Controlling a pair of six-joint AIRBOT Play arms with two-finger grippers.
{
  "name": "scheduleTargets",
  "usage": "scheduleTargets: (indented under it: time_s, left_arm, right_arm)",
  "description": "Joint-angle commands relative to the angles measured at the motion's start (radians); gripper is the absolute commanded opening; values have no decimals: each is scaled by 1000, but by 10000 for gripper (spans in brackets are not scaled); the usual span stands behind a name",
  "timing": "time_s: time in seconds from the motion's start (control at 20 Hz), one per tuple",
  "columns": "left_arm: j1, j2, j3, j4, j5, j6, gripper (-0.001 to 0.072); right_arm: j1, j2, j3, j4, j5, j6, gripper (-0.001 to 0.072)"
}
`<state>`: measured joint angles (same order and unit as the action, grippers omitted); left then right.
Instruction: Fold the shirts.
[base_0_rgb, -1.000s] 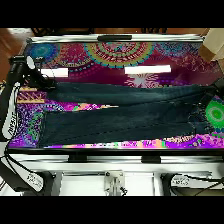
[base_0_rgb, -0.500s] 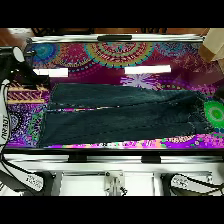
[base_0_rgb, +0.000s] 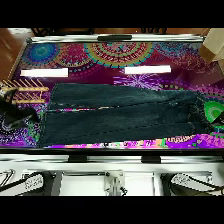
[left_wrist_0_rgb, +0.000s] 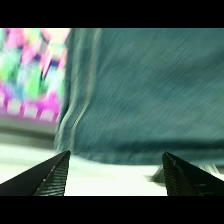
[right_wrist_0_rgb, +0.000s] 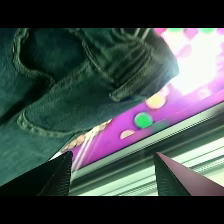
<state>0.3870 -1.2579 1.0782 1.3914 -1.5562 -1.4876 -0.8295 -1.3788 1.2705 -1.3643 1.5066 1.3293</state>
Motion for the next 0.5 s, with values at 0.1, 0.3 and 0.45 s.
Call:
scheduleTargets:
  time_s: [0.1, 0.3, 0.45]
  left_arm:
    - [335, 140, -335, -155, 86, 191, 697]
    - [378, 129, -388, -195, 212, 232, 594]
    - [377, 74, -419, -196, 234, 237, 595]
  right_arm:
    - [-27, 0, -49, 97, 5, -53, 619]
    - [-27, 0, -49, 98, 9, -59, 619]
    - [-27, 0, -49, 98, 10, -52, 619]
